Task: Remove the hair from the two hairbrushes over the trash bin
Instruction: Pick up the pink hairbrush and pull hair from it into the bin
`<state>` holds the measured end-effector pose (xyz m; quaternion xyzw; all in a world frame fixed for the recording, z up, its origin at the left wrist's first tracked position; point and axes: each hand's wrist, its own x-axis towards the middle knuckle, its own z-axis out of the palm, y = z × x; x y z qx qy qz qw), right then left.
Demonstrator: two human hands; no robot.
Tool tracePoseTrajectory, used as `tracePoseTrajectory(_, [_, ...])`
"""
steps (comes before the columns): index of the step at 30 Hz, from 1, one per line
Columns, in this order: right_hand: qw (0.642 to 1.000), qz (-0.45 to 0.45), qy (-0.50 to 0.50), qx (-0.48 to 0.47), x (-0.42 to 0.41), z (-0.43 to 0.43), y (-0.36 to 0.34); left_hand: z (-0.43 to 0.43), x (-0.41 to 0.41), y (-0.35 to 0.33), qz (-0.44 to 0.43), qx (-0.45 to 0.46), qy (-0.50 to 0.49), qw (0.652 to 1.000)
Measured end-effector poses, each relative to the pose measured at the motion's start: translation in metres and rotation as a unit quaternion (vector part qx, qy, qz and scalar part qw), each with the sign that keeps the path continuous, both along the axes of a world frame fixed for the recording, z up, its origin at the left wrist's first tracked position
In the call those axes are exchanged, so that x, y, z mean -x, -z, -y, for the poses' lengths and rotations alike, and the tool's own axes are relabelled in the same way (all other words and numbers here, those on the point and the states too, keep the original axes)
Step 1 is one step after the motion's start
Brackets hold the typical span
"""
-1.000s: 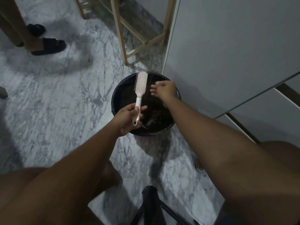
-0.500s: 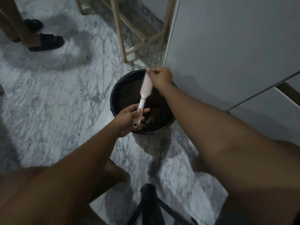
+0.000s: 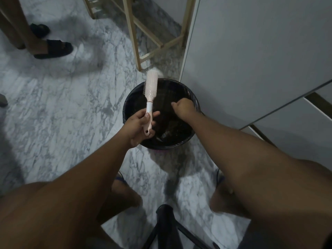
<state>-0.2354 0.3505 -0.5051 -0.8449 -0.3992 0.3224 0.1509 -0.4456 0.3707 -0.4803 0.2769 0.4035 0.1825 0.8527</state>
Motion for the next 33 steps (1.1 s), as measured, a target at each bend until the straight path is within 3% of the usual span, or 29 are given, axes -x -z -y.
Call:
tracePoseTrajectory(2, [0.997,0.029,-0.011,0.065,-0.005,0.009,0.011,-0.002,0.002,-0.001,-0.001,-0.001,-0.003,1.000])
tracePoseTrajectory(4, [0.997,0.026,-0.004,0.070,-0.004,0.013,0.014,-0.002,0.005,-0.002,-0.011,-0.008,0.002,1.000])
tracePoseTrajectory(7, [0.993,-0.066,0.065,-0.068,0.007,0.006,0.003,0.003,0.005,-0.002,-0.035,-0.019,0.014,0.999])
tracePoseTrajectory(11, [0.928,-0.217,0.169,-0.252,0.020,-0.014,-0.035,0.011,0.003,0.001,-0.054,-0.024,0.029,0.998])
tracePoseTrajectory(14, [0.935,-0.186,0.122,-0.276,0.018,-0.023,-0.046,0.012,0.002,0.002,-0.062,-0.030,0.038,0.997])
tracePoseTrajectory(18, [0.943,-0.059,0.146,-0.293,0.012,-0.029,-0.039,0.013,0.000,0.004,-0.063,-0.029,0.041,0.997])
tracePoseTrajectory(22, [0.931,-0.064,0.190,-0.306,0.009,-0.027,-0.035,0.012,0.001,0.011,-0.062,-0.022,0.017,0.998])
tracePoseTrajectory(26, [0.937,-0.029,0.122,-0.327,0.020,-0.011,-0.033,0.013,-0.002,0.011,-0.068,-0.027,0.019,0.997])
tracePoseTrajectory(33, [0.953,-0.070,0.043,-0.293,0.031,-0.005,-0.029,0.018,-0.008,0.009,-0.078,-0.038,0.020,0.996])
